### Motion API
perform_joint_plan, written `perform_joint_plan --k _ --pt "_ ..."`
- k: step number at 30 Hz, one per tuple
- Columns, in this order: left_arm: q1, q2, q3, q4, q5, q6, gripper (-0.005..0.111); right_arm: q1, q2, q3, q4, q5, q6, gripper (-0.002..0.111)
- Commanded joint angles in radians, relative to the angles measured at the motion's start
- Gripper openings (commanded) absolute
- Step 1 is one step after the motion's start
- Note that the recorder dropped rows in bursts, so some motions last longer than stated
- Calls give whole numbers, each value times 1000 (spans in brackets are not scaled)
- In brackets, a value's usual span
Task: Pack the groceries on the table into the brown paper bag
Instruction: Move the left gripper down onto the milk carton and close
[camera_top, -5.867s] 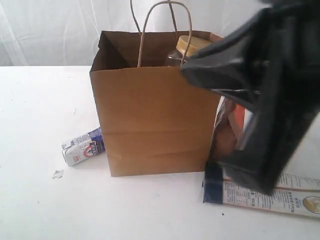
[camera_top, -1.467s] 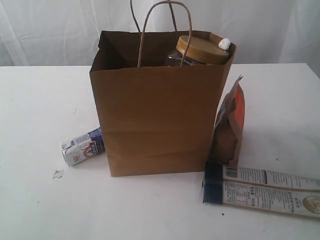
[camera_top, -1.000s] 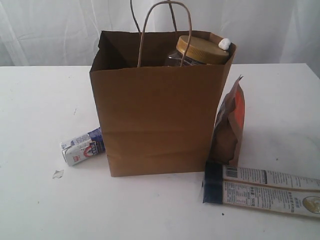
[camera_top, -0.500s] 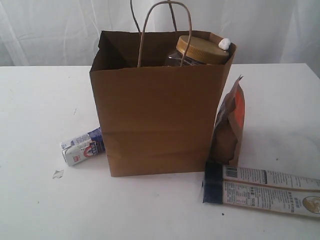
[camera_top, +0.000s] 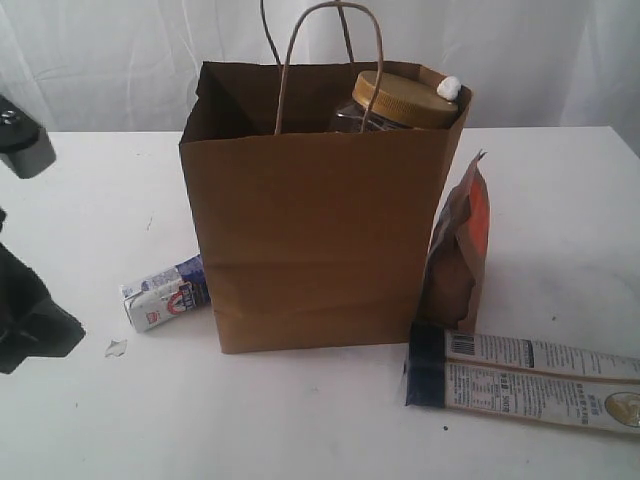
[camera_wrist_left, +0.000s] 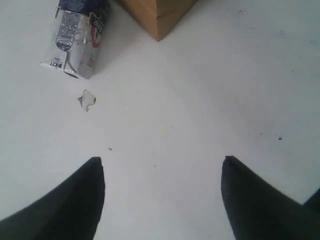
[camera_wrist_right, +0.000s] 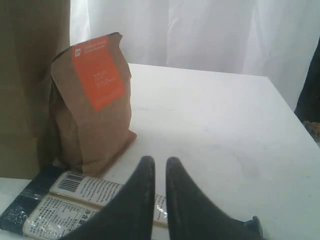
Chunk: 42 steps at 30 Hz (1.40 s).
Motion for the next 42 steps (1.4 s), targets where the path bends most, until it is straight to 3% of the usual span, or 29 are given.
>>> perform_joint_plan --k 1,6,13,21,42 --pt "61 116 -68 -58 -15 78 69 -3 -7 7 3 -5 -4 9" --pt "142 242 -145 -72 -59 146 69 -3 -7 7 3 -5 -4 9" --pt "202 376 -151 -166 -108 354 69 -3 -7 7 3 -5 -4 9" --pt "233 520 -151 -295 -223 557 69 -3 -7 7 3 -5 -4 9" --pt "243 725 -151 -354 -403 694 69 -3 -7 7 3 -5 -4 9"
